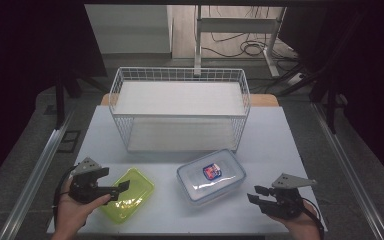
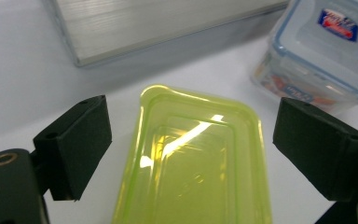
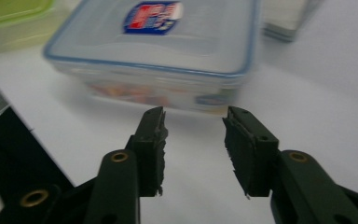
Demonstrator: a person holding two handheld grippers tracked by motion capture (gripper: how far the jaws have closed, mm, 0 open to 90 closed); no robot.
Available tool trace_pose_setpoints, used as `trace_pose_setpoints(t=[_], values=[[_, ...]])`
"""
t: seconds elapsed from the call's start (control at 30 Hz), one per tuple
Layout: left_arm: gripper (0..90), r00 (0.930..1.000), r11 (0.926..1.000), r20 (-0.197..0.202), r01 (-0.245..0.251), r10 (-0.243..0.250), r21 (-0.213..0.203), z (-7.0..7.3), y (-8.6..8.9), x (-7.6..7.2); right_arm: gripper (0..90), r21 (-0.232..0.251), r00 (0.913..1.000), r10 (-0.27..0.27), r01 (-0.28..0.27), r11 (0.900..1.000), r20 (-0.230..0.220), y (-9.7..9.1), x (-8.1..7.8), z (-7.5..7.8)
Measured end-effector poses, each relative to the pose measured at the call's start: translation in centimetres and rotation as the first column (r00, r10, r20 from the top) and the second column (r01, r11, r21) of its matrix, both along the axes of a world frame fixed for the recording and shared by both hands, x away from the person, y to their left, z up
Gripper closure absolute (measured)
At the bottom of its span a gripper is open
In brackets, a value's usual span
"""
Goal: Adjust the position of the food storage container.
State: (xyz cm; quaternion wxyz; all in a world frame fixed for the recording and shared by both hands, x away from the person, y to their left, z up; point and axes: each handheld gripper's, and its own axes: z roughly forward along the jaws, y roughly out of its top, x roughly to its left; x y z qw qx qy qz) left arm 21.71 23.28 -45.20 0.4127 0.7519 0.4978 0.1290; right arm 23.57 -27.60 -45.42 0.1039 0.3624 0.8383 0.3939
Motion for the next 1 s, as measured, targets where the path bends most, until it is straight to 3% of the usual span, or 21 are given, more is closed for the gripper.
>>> trace_pose_setpoints(t=[0.03,0.07,0.23,0.4,0.6,0.8,1.0], values=[[11.4,1.0000,1.0000,0.000,0.000,0.000,0.000,0.0,0.0,0.0,60.4,0.000,1.0000,0.000,0.000,1.0000,0.000,0.0,0.0,0.0],[11.4,1.0000,1.0000,0.008,0.002,-0.002,0.006,0.1,-0.1,-0.1,64.4,-0.014,0.9985,0.055,-0.055,0.9984,-0.001,0.7,-0.2,-0.1],[11.4,0.9999,0.9999,0.009,0.009,-0.009,0.011,0.2,-0.2,-0.1,77.6,-0.038,0.9906,0.135,-0.136,0.9900,-0.021,2.6,-0.4,-0.8],[12.2,0.9999,0.9999,0.013,0.003,-0.003,0.016,0.0,-0.2,-0.1,87.8,-0.053,0.9839,0.173,-0.175,0.9831,-0.044,4.7,-0.5,-1.7],[13.0,0.9997,0.9999,0.024,0.006,-0.007,0.016,0.1,-0.3,-0.1,88.7,-0.079,0.9725,0.227,-0.231,0.9699,-0.052,7.1,-1.0,-2.2],[13.9,0.9998,0.9998,0.014,0.014,-0.014,0.017,-0.2,-0.4,0.0,88.7,-0.125,0.9578,0.278,-0.285,0.9503,-0.074,9.7,-0.9,-3.5],[13.7,0.9995,0.9995,0.014,0.027,-0.027,0.016,-0.2,-0.5,0.1,88.7,-0.142,0.9503,0.303,-0.311,0.9399,-0.071,12.0,-0.7,-4.1]])
